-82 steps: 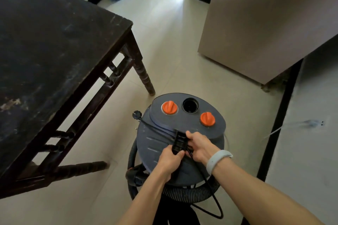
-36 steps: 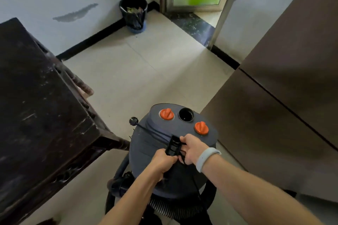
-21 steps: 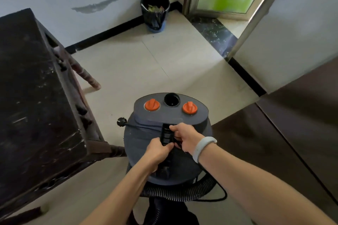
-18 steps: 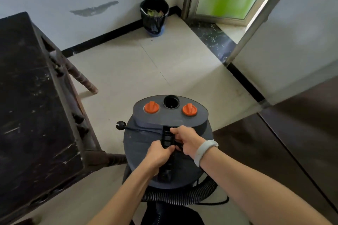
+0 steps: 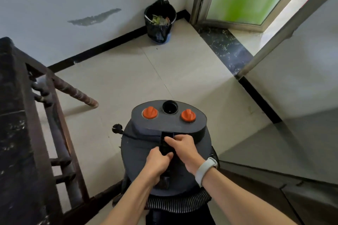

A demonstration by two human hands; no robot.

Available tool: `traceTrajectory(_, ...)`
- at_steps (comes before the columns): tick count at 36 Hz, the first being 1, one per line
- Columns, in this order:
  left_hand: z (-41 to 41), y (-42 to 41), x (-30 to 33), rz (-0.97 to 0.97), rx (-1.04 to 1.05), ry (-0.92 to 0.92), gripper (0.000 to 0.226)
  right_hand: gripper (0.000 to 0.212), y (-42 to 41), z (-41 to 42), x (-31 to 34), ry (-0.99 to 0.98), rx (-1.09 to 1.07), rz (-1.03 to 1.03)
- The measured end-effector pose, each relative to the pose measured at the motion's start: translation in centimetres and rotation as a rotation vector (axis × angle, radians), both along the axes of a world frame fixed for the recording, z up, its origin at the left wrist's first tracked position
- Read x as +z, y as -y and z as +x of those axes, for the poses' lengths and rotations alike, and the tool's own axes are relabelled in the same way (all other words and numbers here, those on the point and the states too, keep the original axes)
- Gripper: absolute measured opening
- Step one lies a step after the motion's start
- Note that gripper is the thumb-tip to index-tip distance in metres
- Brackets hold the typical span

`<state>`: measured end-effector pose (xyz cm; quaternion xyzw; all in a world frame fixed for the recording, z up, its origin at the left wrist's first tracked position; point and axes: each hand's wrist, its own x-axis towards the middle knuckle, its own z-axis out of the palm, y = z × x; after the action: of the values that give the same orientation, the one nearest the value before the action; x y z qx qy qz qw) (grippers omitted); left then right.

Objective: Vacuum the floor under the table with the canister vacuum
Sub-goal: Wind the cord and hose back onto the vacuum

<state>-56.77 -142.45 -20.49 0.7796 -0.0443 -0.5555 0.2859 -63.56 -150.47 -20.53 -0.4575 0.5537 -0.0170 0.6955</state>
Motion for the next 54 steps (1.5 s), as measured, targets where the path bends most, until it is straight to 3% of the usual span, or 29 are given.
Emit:
traceTrajectory(8,3.8,6.5,-0.3,0.052,-0.032,0.021,0.018,0.027,6.8,3.5,-1.1,-0.009,-0.013,-0.001)
traceTrajectory(15,6.8,12.0,-0.4,0.048,-0.065,0.019,0.021,0.020,11.9,6.7,-0.8,-0.041,-0.042,-0.008)
traceTrajectory(25,10.6,23.2,-1.3,0.038,-0.159,0.022,0.032,0.040,22.0,9.7,-1.1,-0.017,-0.212,-0.025)
traceTrajectory(27,10.5,25.9,-1.4,0.032,-0.172,0.029,0.024,0.033,24.5,9.5,-1.6,-0.016,-0.236,-0.020)
traceTrajectory(29,10.1,28.7,-1.8,0.027,-0.187,0.029,0.018,0.025,26.9,9.2,-2.1,-0.012,-0.257,-0.017)
traceTrajectory(32,9.3,33.2,-2.2,0.022,-0.218,0.024,0.012,0.039,30.9,8.1,-3.6,0.002,-0.316,-0.007)
traceTrajectory(35,8.5,37.9,-3.0,0.020,-0.261,0.044,0.009,0.029,34.9,6.9,-4.6,0.024,-0.389,0.011)
traceTrajectory(38,6.9,41.3,-3.2,0.019,-0.318,0.048,0.008,0.032,37.7,5.1,-5.0,0.020,-0.461,0.027)
traceTrajectory(44,3.4,45.7,-4.5,0.006,-0.462,0.041,0.016,0.021,41.1,0.8,-6.0,-0.016,-0.540,-0.003)
traceTrajectory(51,-0.5,49.8,-6.5,-0.047,-0.616,0.004,0.002,0.022,44.0,-3.0,-6.5,-0.046,-0.676,-0.064)
traceTrajectory(54,-2.6,50.7,-8.0,-0.035,-0.633,-0.044,0.019,0.029,44.4,-4.9,-7.2,-0.058,-0.748,-0.049)
